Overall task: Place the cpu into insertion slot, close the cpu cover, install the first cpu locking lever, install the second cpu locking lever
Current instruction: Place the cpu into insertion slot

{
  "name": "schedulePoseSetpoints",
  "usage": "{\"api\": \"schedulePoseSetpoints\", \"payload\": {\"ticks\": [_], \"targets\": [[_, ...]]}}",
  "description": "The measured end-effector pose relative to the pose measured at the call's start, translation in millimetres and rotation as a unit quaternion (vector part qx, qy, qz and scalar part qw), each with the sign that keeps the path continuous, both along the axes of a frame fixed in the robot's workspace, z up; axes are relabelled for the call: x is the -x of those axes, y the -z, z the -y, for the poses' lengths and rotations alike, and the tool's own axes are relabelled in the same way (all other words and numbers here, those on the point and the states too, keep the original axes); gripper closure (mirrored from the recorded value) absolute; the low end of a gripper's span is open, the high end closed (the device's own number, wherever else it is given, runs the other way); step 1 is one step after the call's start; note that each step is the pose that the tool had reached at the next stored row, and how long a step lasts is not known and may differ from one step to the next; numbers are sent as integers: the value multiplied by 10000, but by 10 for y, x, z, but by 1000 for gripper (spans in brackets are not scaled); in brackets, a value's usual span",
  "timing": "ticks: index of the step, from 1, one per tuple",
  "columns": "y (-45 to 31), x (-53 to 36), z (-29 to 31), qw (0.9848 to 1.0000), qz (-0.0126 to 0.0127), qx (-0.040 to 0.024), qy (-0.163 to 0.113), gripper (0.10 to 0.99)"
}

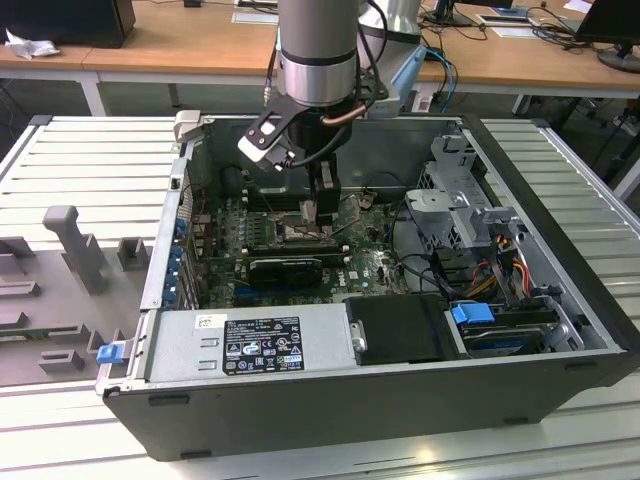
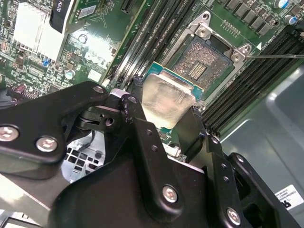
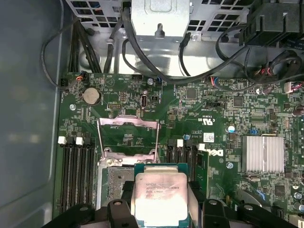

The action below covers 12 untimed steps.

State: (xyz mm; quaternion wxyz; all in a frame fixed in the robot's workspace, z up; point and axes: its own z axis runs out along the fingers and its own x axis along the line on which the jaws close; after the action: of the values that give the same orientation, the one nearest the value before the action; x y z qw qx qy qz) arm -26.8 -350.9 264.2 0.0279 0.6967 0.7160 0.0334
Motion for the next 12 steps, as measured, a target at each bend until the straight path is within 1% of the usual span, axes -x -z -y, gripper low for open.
{"api": "schedulePoseSetpoints", "payload": {"ticks": [4,12], "targets": [[40,0,0,10000,-1,0,0,557],[93,0,0,10000,-1,0,0,557]]}}
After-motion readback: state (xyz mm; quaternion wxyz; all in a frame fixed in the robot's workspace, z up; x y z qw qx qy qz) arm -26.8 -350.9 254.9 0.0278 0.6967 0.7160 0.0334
